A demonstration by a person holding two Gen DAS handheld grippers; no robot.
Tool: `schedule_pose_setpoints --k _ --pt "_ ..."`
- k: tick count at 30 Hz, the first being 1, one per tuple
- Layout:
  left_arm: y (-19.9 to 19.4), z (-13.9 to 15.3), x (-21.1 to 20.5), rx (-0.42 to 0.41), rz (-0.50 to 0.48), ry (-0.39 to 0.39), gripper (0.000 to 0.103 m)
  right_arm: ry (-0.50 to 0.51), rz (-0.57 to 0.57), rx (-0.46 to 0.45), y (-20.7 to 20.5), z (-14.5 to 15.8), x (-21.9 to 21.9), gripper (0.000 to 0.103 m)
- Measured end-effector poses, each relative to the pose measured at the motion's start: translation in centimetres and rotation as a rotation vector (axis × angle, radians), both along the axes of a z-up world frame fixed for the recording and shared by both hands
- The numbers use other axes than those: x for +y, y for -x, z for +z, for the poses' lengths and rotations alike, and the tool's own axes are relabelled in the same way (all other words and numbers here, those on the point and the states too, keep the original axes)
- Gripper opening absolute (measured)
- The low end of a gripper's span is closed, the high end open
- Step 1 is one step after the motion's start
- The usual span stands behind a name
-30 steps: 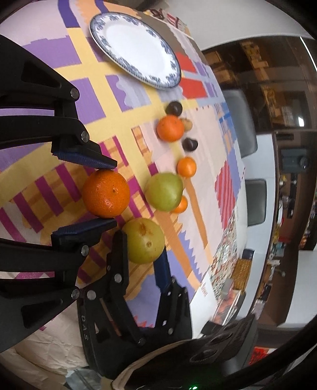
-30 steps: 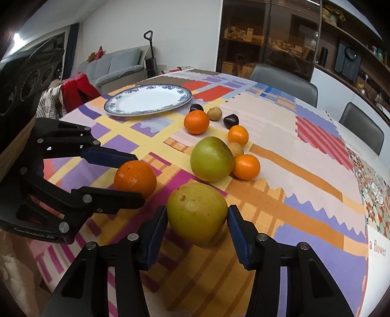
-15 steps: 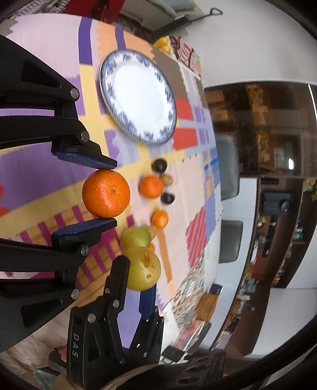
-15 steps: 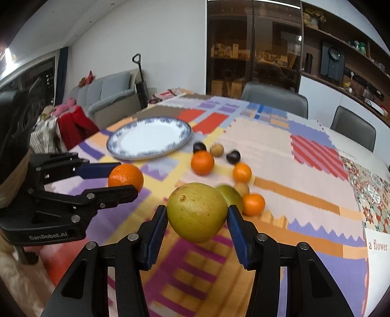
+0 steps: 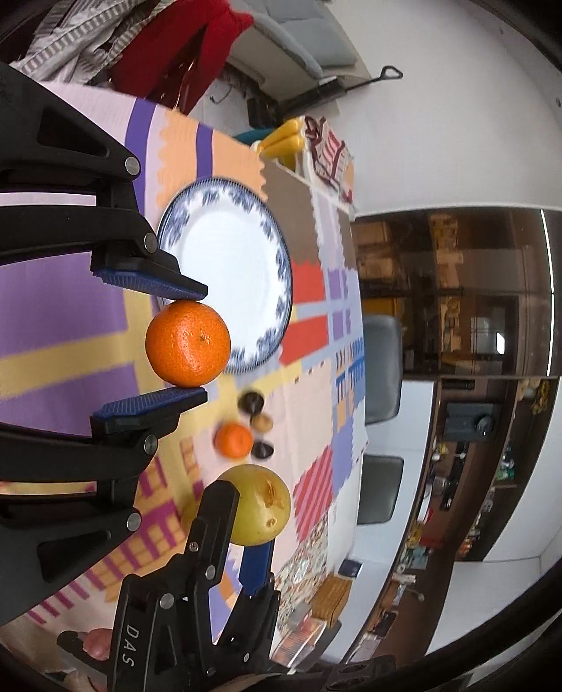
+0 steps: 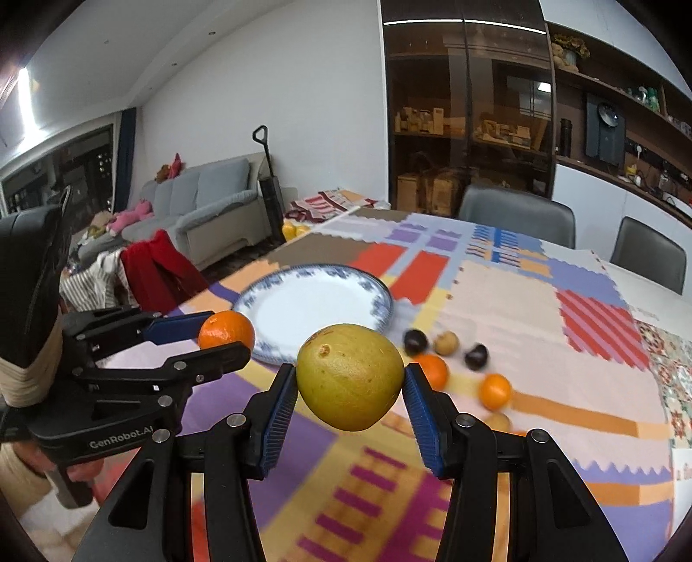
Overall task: Organize fruits
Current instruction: 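Carry the mandarin and pear to the plate and release both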
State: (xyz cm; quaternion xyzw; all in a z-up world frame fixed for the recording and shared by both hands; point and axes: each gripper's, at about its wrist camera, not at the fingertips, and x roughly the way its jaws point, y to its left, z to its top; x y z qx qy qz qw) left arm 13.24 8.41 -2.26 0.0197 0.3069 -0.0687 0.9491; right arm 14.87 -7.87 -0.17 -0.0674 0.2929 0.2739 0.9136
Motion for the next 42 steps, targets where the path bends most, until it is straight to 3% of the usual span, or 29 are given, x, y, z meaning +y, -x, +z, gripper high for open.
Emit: schedule_pose_setpoints --k 8,19,29,42 --pt "-3.1 -0.9 3.9 0.031 0.041 -0.013 0.040 -0.007 0.006 0.005 -3.2 -0.8 4.0 0.051" --pt "-8.9 -3.3 7.8 0.115 0.080 0.008 0.040 0.041 -0.001 0.102 -9.0 -3.8 8.5 0.051" --pt "-12.2 -5.7 9.0 0.200 0.078 -0.001 0.040 0.091 -0.020 0.188 -12.7 -6.8 10.8 0.051" --pt "-13.2 -6.7 8.8 0.225 0.071 -0.014 0.040 0.101 -0.025 0.223 -13.7 -8.1 10.9 0.051"
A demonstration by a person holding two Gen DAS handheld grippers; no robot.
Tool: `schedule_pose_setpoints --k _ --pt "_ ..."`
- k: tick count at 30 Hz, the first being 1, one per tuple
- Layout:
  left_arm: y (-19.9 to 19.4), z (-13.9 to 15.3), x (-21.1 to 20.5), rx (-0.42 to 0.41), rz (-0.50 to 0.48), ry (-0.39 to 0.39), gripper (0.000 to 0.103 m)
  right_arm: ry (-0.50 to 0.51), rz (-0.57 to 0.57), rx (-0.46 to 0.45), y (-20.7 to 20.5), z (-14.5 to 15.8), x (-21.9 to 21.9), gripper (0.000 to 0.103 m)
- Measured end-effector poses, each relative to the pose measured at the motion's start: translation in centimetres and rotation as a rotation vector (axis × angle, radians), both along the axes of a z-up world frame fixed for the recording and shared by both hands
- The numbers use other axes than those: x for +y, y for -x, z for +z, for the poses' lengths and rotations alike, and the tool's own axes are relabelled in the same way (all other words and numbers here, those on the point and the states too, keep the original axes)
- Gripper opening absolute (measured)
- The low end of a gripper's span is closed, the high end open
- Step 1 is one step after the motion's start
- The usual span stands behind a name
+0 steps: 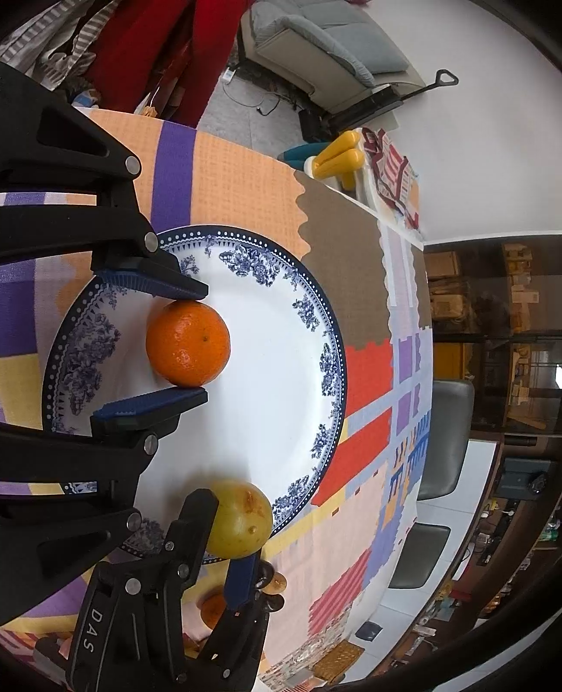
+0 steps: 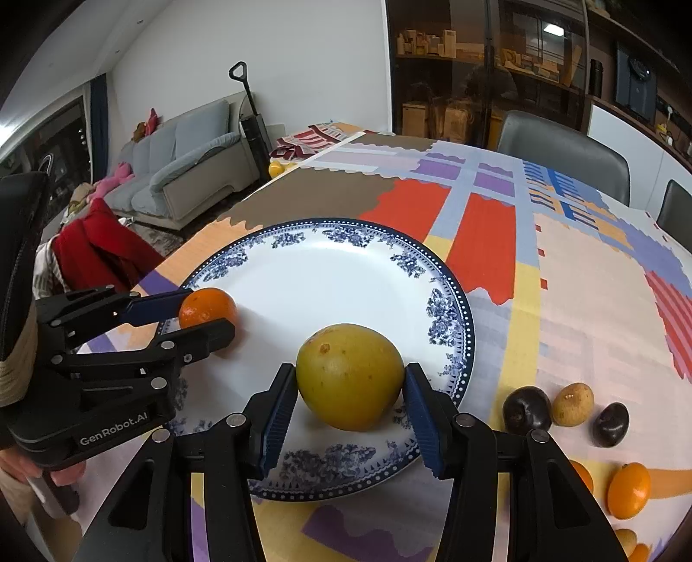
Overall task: Organize fruits
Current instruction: 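Carry the mandarin and pear to the plate and release both, then lift both tools away from the plate back toward the fruits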
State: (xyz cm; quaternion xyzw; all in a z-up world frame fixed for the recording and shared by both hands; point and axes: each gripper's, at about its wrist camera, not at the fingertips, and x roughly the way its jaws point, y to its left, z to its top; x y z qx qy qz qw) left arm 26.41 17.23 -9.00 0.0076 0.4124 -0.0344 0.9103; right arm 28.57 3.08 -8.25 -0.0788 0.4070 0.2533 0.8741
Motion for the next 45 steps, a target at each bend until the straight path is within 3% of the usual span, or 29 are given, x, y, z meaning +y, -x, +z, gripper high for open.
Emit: schedule_pose_setpoints --k 2,6,9,20,33,45 --pt "0.1 0.2 0.0 -0.002 0.000 0.001 0.043 0.000 -0.001 0.001 0.0 0.0 0.0 0.051" --pt "1.3 1.6 0.0 -0.052 0.027 -0.018 0.058 0.006 -0.013 -0.034 0.4 0.6 -0.1 0.053" --pt "2.7 2.9 -0.3 -0.085 0.048 -0.033 0.064 0.009 -0.033 -0.095 1.6 2.1 -0.8 0.063" --pt "9.1 7.7 -4.7 -0.219 0.037 -0.028 0.078 -0.026 -0.086 -0.220 7.3 6.9 -5.8 0.069" --pt "13.7 10.6 -13.2 -0.314 -0.038 -0.023 0.084 -0.004 -0.125 -0.328 12.6 10.1 -14.2 0.069" --pt "14.7 10.5 -20.8 -0.342 -0.142 -0.050 0.085 0.032 -0.095 -0.338 13.8 10.4 -21.1 0.069"
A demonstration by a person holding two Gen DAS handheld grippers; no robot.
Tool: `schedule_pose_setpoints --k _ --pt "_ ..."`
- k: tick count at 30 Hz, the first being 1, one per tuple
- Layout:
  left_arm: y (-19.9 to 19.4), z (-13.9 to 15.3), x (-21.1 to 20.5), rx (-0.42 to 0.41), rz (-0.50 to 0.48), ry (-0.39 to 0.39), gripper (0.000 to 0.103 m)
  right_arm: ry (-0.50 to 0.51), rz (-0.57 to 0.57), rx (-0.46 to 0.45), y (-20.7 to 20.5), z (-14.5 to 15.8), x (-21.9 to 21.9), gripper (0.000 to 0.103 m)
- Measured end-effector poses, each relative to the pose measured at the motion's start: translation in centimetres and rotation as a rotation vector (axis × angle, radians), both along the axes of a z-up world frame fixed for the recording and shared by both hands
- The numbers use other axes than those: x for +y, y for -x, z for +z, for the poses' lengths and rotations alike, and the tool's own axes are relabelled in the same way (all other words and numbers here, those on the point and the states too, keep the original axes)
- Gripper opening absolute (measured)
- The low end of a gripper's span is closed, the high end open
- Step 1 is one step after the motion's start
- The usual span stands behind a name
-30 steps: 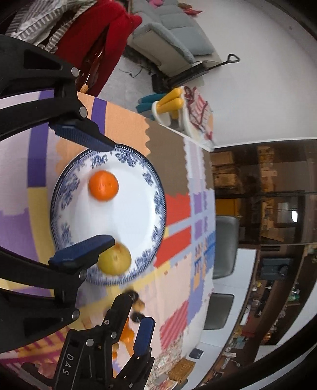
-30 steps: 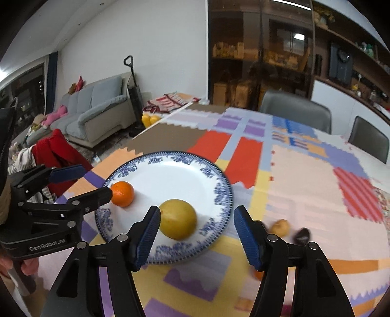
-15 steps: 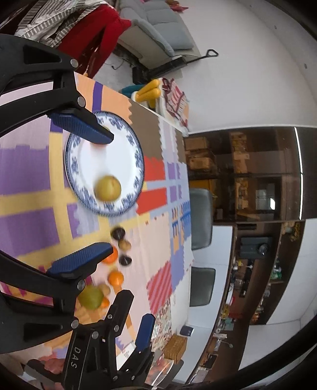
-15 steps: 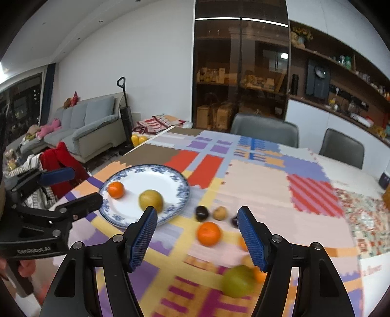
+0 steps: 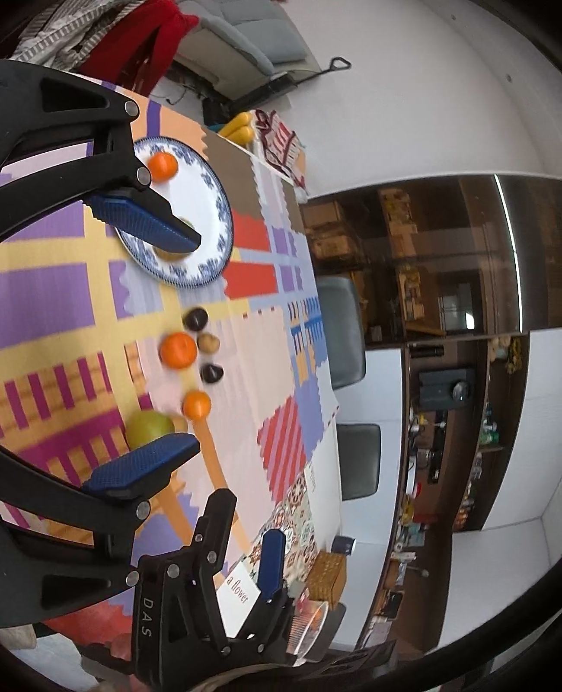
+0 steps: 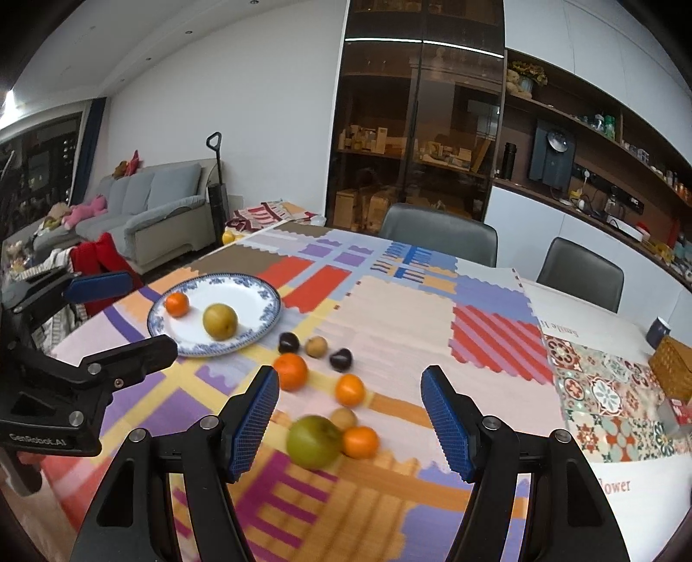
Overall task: Organize fruits
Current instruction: 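Lift both tools away from the plate back toward the fruits, then grasp the green apple with the left tool while the right tool grasps a mandarin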
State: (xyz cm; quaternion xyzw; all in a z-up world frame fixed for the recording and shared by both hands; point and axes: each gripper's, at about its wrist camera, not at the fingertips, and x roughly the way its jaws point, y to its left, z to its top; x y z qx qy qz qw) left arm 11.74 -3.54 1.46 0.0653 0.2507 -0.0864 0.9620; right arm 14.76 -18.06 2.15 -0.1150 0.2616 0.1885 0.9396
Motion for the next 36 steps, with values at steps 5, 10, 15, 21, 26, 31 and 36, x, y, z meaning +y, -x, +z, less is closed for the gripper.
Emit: schedule_pose_setpoints --k 5,10,15,21,26,31,36 --pt "-0.1 -0.6 -2.2 -0.007 -0.034 -0.027 0.085 0.029 0.028 0.002 -0.2 -0.7 -2.0 0.069" --pt "-0.8 -1.8 -3.6 0.020 -0.079 -0.038 0.085 0.061 0.066 0.008 -0.5 -1.4 -3.0 0.069" --pt "-1.4 -3.2 -4.9 0.048 -0.122 -0.066 0.085 0.099 0.118 0.017 -1.0 -2.9 -3.6 0.069" --pt "-2.5 -5.1 -5.6 0.099 -0.160 -0.078 0.083 0.151 0.184 0.061 -2.0 -5.0 -3.4 0.068" --pt "-4.0 -6.6 -5.8 0.159 -0.185 -0.072 0.078 0.179 0.224 0.112 -3.3 -7.0 -3.3 0.065" --pt "-4.9 -7.8 -6.1 0.203 -0.217 -0.069 0.074 0.197 0.262 0.166 -4.6 -8.5 -3.0 0.058" --pt "-5.7 -8.5 -6.5 0.232 -0.249 -0.067 0.072 0.211 0.300 0.200 -5.7 -9.6 -2.6 0.054"
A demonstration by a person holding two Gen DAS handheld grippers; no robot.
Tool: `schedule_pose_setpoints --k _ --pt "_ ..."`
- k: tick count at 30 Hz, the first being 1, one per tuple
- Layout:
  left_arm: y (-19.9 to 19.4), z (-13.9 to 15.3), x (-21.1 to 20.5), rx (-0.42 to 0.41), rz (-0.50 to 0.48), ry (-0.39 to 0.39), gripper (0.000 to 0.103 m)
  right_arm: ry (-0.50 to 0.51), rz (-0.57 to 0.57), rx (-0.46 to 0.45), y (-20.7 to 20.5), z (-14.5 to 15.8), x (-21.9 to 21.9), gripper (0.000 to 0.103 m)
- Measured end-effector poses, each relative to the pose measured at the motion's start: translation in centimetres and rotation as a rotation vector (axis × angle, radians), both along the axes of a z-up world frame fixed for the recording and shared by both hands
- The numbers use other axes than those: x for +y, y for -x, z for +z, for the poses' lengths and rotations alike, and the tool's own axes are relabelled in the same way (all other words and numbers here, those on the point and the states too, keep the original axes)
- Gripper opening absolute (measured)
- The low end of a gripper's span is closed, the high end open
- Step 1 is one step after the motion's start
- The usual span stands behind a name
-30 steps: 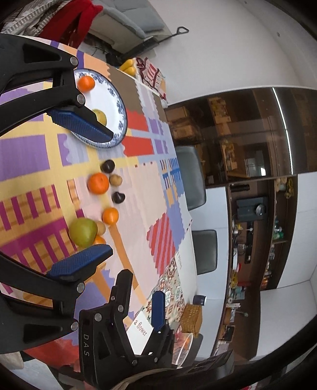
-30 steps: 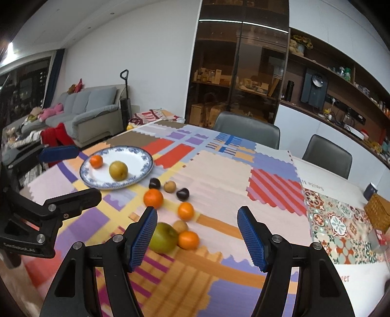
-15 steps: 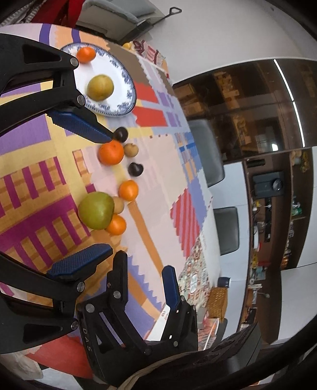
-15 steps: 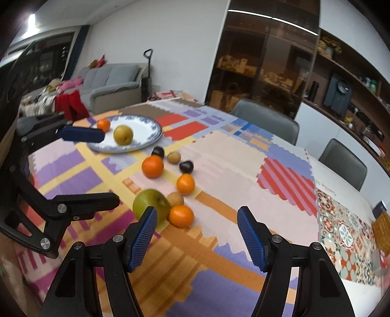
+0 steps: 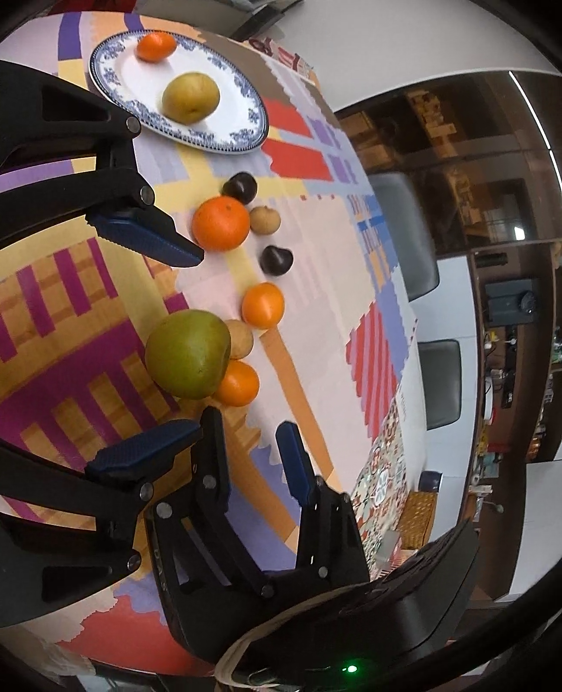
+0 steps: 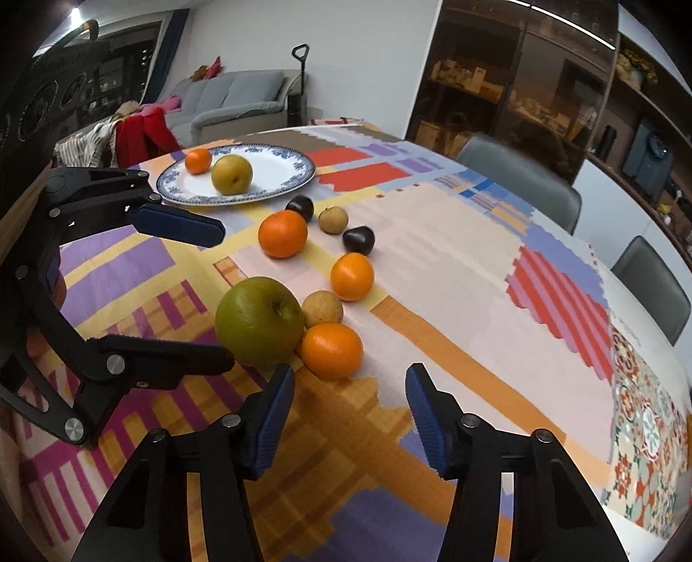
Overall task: Organize fruits
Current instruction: 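Grasp the green apple with the left tool while the right tool grasps a mandarin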
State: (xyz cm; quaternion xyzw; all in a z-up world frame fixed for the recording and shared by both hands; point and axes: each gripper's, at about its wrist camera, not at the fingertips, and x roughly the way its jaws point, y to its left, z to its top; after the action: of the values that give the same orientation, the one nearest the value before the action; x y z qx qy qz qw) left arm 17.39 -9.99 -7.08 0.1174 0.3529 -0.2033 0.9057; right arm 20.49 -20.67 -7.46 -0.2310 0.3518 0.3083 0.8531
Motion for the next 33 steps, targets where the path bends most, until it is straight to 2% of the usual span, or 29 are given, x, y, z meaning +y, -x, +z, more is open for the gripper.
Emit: schedule_pose_setpoints --k 10,12,16,25,28,33 --pt "-1.4 -1.1 -0.3 0.062 -0.027 0.022 0.056 0.008 0.046 0.043 -1.3 -0.6 0.3 0.047" --pt "-1.5 -1.2 -0.2 0.075 -0.027 0.032 0.049 0.004 0.048 0.053 -1.5 -0.6 0.4 0.047" --pt "-1.7 -1.1 0.1 0.091 -0.018 0.054 0.049 0.005 0.056 0.058 -1.8 -0.7 0.7 0.047" --pt "-1.3 -0.4 1.4 0.054 0.041 0.025 0.049 0.009 0.067 0.093 -2.2 -1.0 2.0 0.047" --pt "-1.3 -0.4 1.8 0.059 0.056 0.025 0.049 0.011 0.072 0.113 -2.3 -1.3 2.4 0.037" --pt "-1.1 -0.5 2.5 0.069 0.075 0.038 0.049 0.002 0.054 0.128 -2.3 -1.3 2.6 0.036"
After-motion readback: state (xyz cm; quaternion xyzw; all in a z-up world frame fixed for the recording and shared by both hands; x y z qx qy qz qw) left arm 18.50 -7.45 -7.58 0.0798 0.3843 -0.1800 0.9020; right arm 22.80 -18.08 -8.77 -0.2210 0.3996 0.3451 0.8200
